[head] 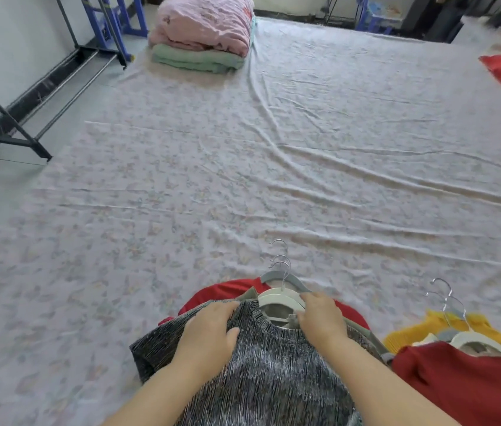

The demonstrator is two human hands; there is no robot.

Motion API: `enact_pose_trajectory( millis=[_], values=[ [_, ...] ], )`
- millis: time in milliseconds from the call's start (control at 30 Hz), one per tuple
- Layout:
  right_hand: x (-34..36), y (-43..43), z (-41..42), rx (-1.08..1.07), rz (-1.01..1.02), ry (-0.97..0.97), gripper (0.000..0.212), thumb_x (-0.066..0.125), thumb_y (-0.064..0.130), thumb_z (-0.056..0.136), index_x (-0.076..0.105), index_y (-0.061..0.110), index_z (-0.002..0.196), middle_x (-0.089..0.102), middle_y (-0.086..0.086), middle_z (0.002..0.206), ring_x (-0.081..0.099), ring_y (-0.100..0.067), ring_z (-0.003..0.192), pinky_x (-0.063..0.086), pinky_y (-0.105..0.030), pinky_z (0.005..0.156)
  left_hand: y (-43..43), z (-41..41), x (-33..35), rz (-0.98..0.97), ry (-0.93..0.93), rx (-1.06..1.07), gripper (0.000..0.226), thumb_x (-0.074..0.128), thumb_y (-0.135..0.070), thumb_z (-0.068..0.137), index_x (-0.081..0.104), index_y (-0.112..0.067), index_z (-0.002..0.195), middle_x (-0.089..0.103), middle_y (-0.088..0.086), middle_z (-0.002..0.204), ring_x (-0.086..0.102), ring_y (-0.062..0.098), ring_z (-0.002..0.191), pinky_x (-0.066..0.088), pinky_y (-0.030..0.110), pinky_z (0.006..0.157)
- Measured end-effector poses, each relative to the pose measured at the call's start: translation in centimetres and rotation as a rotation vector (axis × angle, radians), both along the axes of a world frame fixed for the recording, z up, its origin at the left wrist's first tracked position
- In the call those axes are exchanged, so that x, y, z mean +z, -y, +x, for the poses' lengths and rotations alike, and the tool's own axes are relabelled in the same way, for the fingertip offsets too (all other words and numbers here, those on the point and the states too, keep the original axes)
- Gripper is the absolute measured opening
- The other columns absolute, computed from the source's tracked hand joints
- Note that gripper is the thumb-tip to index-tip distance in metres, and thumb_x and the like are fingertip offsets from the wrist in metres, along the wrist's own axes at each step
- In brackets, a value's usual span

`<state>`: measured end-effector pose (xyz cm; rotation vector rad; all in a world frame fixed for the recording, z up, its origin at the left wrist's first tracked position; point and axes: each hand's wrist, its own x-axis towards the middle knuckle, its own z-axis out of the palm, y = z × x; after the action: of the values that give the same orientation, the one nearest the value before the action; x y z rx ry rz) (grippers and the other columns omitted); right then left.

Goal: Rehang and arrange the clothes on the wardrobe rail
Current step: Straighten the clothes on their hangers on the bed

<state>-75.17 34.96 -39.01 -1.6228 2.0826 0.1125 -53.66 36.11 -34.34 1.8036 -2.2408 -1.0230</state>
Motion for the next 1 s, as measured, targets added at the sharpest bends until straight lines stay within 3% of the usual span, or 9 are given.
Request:
enact_pose_trajectory(
  millis=[300,500,633,833,1000],
  values=[
    [-6.7,2.6,0.2,0.062,-0.052,-0.100,0.039,0.054,0.041,0.089,0.051,0.017,0.119,0.057,-0.002,0.120,0.049,-0.022,0.111,0.041,-0.035,0.090,2.1,-0.9,-6.9,-0.029,0.015,-0.006,0.049,0.047,-0.031,0.093,0.032,-0.026,0.140,0.040,-0.010,0.137,0.034,0.009,0.128,0.026,0.029,0.110],
    [-6.1,2.8,-0.2,0.012,-0.233,0.048,0.028,0.053,0.020,0.092,0.058,0.014,0.120,0.058,-0.006,0.108,0.049,-0.022,0.100,0.043,-0.033,0.085,3.2,-1.3,-7.1,-0.080,0.054,-0.024,0.053,0.045,-0.033,0.094,0.027,-0.025,0.142,0.035,-0.008,0.142,0.028,0.011,0.132,0.021,0.030,0.111],
    [-6.2,5.3,-0.9,-0.007,-0.241,0.106,0.025,0.061,0.019,0.088,0.061,0.009,0.111,0.060,-0.009,0.104,0.050,-0.024,0.095,0.039,-0.031,0.079,5.6,-2.0,-7.6,-0.117,0.055,-0.012,0.054,0.045,-0.033,0.094,0.025,-0.025,0.143,0.031,-0.005,0.146,0.026,0.014,0.135,0.018,0.032,0.113],
    [-8.5,7.0,-1.8,-0.096,-0.155,-0.005,0.039,0.063,0.031,0.085,0.055,0.017,0.120,0.055,-0.005,0.115,0.049,-0.024,0.106,0.043,-0.033,0.082,7.2,-3.0,-10.5,-0.069,0.104,-0.044,0.057,0.044,-0.035,0.094,0.020,-0.023,0.145,0.024,-0.004,0.150,0.017,0.015,0.139,0.011,0.035,0.117],
    [-9.4,5.7,-1.2,-0.146,-0.205,0.012,0.032,0.056,0.017,0.086,0.060,0.021,0.117,0.061,-0.003,0.113,0.052,-0.023,0.104,0.042,-0.033,0.087,7.1,-3.6,-11.0,-0.086,0.179,-0.066,0.057,0.040,-0.041,0.094,0.019,-0.025,0.144,0.025,-0.006,0.149,0.016,0.014,0.139,0.006,0.039,0.115]
  ],
)
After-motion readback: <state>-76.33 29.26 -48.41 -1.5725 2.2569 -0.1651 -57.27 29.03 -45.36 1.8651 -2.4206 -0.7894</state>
